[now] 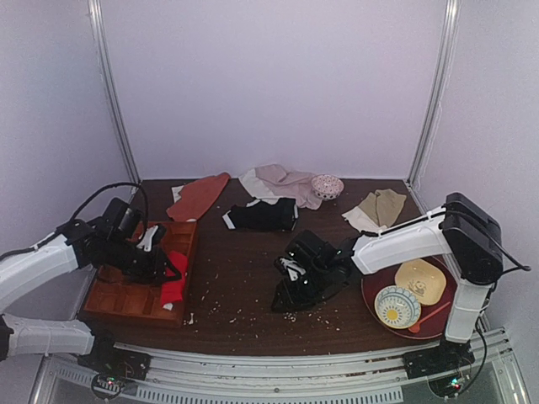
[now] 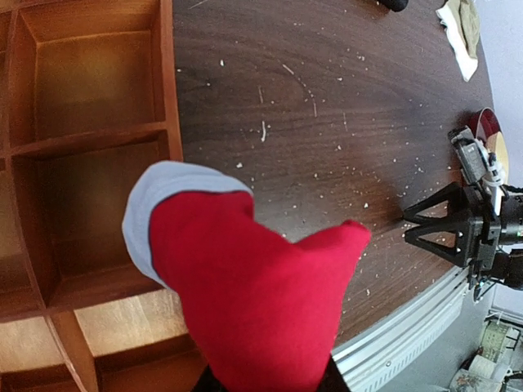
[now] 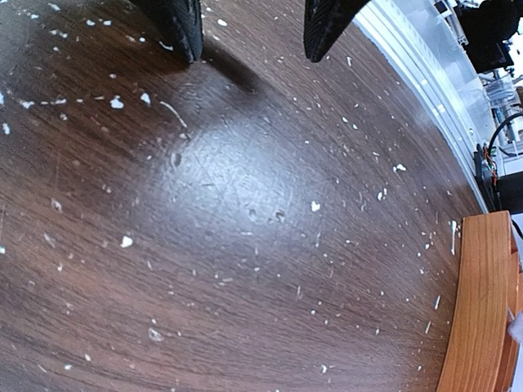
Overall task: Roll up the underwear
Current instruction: Place the underwear in the storage box.
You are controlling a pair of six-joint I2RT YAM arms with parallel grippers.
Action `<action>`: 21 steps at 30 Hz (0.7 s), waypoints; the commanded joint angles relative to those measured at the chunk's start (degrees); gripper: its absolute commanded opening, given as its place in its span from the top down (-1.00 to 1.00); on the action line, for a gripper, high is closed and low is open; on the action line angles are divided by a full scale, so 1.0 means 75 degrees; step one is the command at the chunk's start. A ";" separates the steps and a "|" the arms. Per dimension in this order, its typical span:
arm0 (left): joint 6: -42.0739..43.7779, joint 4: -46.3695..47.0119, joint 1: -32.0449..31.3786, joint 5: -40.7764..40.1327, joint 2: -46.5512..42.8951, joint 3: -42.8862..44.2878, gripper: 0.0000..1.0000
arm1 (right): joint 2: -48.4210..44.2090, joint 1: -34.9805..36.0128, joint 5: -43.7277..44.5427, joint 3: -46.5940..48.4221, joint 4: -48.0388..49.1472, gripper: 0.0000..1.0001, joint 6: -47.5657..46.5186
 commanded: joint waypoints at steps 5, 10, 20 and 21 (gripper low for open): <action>0.1688 0.0602 0.1077 0.1382 0.1341 0.1027 1.00 | 0.0057 -0.0244 -0.0295 0.0104 -0.0381 0.15 -0.0322; 0.2199 0.0408 0.1615 0.1632 0.1482 0.1579 1.00 | 0.0023 -0.0416 -0.0380 0.0075 -0.0386 0.15 -0.0431; 0.2290 0.1268 0.2310 0.2698 0.2458 0.1256 1.00 | 0.0157 -0.0539 -0.0613 -0.0044 -0.0177 0.15 -0.0449; 0.2294 0.1345 0.2319 0.2832 0.2561 0.1234 1.00 | 0.0148 -0.0552 -0.0615 -0.0052 -0.0176 0.15 -0.0453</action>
